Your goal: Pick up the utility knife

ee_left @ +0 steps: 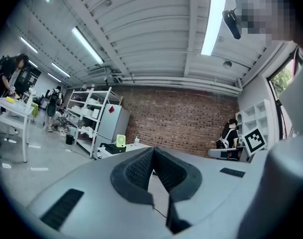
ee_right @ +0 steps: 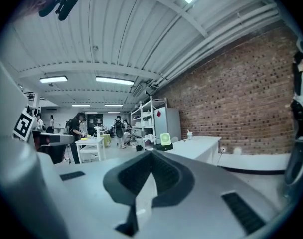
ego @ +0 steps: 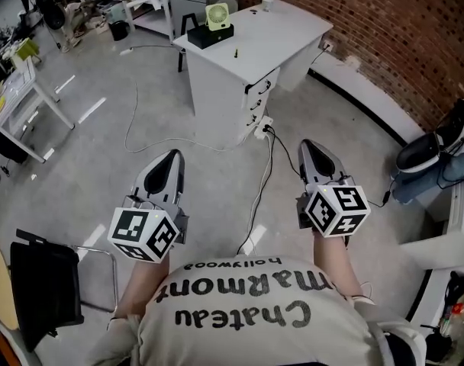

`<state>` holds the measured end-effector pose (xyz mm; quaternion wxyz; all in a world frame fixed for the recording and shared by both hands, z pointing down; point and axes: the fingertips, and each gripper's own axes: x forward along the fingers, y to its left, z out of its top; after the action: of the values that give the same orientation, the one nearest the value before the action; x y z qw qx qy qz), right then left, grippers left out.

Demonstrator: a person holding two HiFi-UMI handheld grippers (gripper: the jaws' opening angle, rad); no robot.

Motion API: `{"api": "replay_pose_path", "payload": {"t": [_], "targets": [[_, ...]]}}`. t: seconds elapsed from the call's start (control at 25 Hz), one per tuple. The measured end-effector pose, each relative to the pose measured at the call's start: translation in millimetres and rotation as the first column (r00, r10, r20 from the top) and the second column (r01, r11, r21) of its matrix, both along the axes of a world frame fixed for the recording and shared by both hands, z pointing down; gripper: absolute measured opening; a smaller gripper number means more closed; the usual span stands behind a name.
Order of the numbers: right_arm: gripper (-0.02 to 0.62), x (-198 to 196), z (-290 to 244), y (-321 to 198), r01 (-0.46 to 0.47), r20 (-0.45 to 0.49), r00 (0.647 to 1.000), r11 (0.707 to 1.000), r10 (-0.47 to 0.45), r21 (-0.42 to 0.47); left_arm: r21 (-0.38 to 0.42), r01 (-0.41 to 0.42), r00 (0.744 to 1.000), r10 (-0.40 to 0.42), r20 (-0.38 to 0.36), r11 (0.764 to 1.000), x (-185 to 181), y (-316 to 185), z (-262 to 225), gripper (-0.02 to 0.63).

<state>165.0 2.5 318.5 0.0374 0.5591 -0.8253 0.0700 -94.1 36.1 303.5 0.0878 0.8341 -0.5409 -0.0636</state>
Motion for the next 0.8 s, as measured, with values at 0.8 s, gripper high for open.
{"api": "replay_pose_path", "payload": {"t": [0.8], "targets": [[0.003,-10.7,1.0,-9.3,0.020,0.054,0.998,1.000,-0.020,-0.005,-0.002,0.029,1.000,-0.029,0.001,1.000,-11.2,0.2,-2.8,0.000]]}}
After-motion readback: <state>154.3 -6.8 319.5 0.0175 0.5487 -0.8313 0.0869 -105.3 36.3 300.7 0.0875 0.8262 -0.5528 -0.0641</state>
